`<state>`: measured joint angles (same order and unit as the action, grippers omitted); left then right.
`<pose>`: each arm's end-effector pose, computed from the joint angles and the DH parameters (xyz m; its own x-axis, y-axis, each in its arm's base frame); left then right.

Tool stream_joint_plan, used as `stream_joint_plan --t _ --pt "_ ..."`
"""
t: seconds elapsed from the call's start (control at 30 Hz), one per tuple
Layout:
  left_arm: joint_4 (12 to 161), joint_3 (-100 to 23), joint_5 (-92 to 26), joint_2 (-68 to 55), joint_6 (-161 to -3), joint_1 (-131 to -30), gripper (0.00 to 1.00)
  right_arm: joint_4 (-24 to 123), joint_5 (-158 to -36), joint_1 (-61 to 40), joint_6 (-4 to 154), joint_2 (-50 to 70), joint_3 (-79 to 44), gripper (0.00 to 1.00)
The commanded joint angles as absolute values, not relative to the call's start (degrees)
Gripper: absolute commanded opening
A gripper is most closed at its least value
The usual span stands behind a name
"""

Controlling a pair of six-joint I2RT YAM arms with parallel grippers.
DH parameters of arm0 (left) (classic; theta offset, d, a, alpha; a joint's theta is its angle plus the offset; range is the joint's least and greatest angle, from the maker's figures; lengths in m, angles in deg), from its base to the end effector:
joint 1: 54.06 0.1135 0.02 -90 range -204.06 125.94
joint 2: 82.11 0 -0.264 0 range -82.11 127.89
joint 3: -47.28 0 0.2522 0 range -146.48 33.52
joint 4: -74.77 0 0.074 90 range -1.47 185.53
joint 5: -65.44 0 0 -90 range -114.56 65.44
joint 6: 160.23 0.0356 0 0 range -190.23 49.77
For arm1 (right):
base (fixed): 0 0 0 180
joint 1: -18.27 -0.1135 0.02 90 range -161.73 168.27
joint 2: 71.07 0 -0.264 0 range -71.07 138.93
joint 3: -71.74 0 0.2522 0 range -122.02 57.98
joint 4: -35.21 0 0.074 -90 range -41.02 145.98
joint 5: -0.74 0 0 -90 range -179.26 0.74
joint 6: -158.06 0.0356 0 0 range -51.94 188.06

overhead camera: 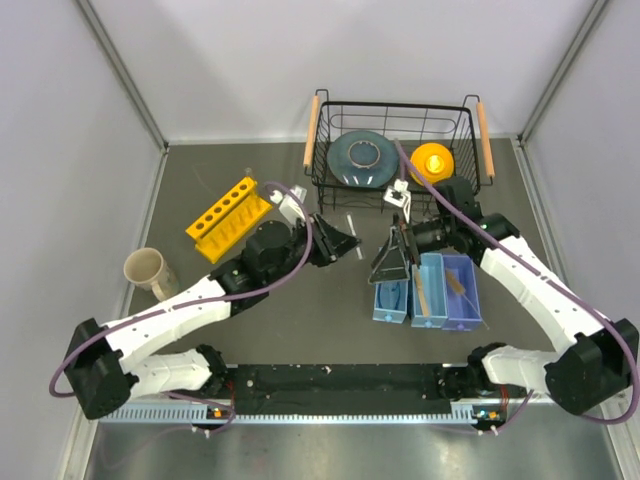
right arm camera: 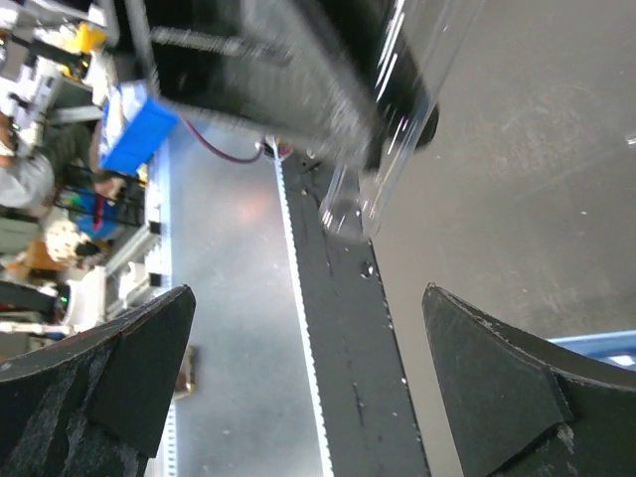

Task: Organize the chemistry lab equipment

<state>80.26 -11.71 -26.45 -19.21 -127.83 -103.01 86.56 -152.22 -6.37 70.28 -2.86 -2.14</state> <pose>0.1695 -0.1964 0.3134 -0.7119 -0.4675 -0.5241 0.3248 0.4425 -0.8359 0.2013 0.1272 0.3190 -0.6791 -0.2921 -0.6735 -0.7294 0.1652 0.6638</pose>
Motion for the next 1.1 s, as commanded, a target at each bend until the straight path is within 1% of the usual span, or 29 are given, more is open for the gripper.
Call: stream_joint_plan --t 0.0,0.17,0.27,0.37,0.43,0.47,0.53,0.57,0.63,0.67,0.77,0.83,0.87,0.93,0.97,1.03,1.07 --pt "72.2 -16.4 -25.1 -16.5 -129.9 -105.8 0.08 76.6 -153.8 -7.5 83.8 -1.6 -6.0 0.99" --pt "71.2 -17.7 -21.2 -14.4 -130.5 -108.0 0.08 74.4 -153.3 -7.5 86.6 0.2 -6.0 0.98" --pt "71.0 -17.5 -20.1 -14.2 -130.5 -108.9 0.08 73.1 -153.6 -7.5 88.3 0.2 -5.7 0.93" --pt "71.1 -17.2 -19.1 -14.1 -130.4 -109.3 0.08 72.8 -153.0 -7.5 88.9 0.5 -5.2 0.82" --pt "71.4 -17.1 -18.7 -14.3 -130.4 -109.6 0.08 72.1 -152.6 -7.5 89.2 0.6 -4.9 0.69" --pt "71.4 -17.1 -18.4 -14.4 -130.3 -109.7 0.08 71.8 -152.4 -7.5 89.5 0.7 -4.7 0.57" --pt "71.7 -17.0 -18.1 -14.8 -130.3 -109.9 0.08 71.6 -151.8 -7.5 89.6 0.8 -4.5 0.47" --pt "71.7 -16.9 -18.1 -14.9 -130.3 -109.9 0.08 71.6 -151.6 -7.3 89.8 1.0 -4.5 0.37" --pt "71.8 -16.6 -17.5 -15.3 -130.3 -110.0 0.08 71.6 -151.5 -7.0 89.7 1.1 -4.4 0.29" --pt "71.9 -16.4 -17.3 -15.4 -130.3 -110.1 0.08 71.5 -151.4 -6.7 89.7 1.0 -4.3 0.22" --pt "72.2 -15.8 -16.9 -15.9 -130.2 -110.2 0.09 71.3 -151.5 -6.0 89.6 0.6 -3.7 0.13" --pt "72.3 -15.3 -16.8 -16.4 -130.2 -110.2 0.09 71.2 -151.6 -6.1 89.2 0.0 -3.2 0.10" --pt "72.4 -15.3 -16.8 -16.5 -130.2 -110.2 0.13 71.2 -151.8 -6.1 88.9 -0.1 -3.0 0.08" --pt "72.8 -15.1 -16.9 -17.0 -130.1 -110.2 0.23 71.2 -151.9 -6.1 88.4 -0.6 -2.5 0.07" --pt "73.7 -15.2 -16.9 -17.2 -130.0 -110.2 0.36 71.3 -152.0 -6.1 87.9 -0.7 -2.3 0.06" --pt "74.4 -14.7 -16.9 -17.9 -129.6 -110.2 0.48 71.3 -152.3 -6.0 87.4 -0.9 -1.8 0.06" --pt "74.8 -14.6 -16.5 -18.5 -129.2 -110.2 0.59 71.3 -152.4 -6.0 87.0 -1.3 -1.6 0.06"
